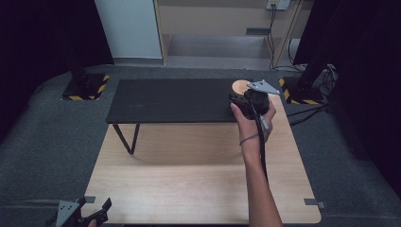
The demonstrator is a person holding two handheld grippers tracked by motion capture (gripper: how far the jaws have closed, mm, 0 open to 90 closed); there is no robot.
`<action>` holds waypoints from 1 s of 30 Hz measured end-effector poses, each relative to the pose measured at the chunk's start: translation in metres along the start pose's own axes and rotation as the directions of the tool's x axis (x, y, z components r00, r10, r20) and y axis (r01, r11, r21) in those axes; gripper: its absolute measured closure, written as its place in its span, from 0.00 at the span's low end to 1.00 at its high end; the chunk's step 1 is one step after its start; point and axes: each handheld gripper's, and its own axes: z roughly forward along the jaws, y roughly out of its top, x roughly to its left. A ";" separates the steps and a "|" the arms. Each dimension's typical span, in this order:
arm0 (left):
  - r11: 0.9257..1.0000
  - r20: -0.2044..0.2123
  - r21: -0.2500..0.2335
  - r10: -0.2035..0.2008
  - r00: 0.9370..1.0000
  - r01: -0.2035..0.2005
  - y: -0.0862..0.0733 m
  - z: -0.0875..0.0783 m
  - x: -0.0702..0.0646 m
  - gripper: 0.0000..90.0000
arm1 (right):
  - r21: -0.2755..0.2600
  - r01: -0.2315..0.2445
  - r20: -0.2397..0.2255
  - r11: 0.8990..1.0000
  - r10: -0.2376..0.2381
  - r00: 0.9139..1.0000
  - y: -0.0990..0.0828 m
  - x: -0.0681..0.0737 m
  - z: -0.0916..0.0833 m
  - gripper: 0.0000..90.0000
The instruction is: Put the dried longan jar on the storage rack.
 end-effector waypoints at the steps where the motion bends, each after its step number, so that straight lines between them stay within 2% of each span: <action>1: 1.000 0.001 0.000 0.000 1.000 0.000 0.000 0.000 0.000 0.04 | 0.000 -0.001 0.000 1.000 0.001 1.000 0.000 0.000 0.000 0.29; 20: 1.000 0.002 -0.003 -0.005 1.000 0.005 0.000 0.000 0.000 0.04 | -0.008 -0.011 -0.004 1.000 0.011 1.000 -0.002 -0.001 0.001 0.28; 25: 1.000 -0.001 -0.012 -0.008 1.000 0.008 -0.001 -0.002 0.000 0.04 | -0.019 -0.026 0.006 0.999 0.026 1.000 -0.005 0.001 0.003 0.11; 30: 1.000 0.000 -0.012 -0.009 1.000 0.009 -0.002 -0.002 0.001 0.04 | -0.020 -0.028 0.018 0.999 0.029 0.999 -0.006 0.003 0.005 0.03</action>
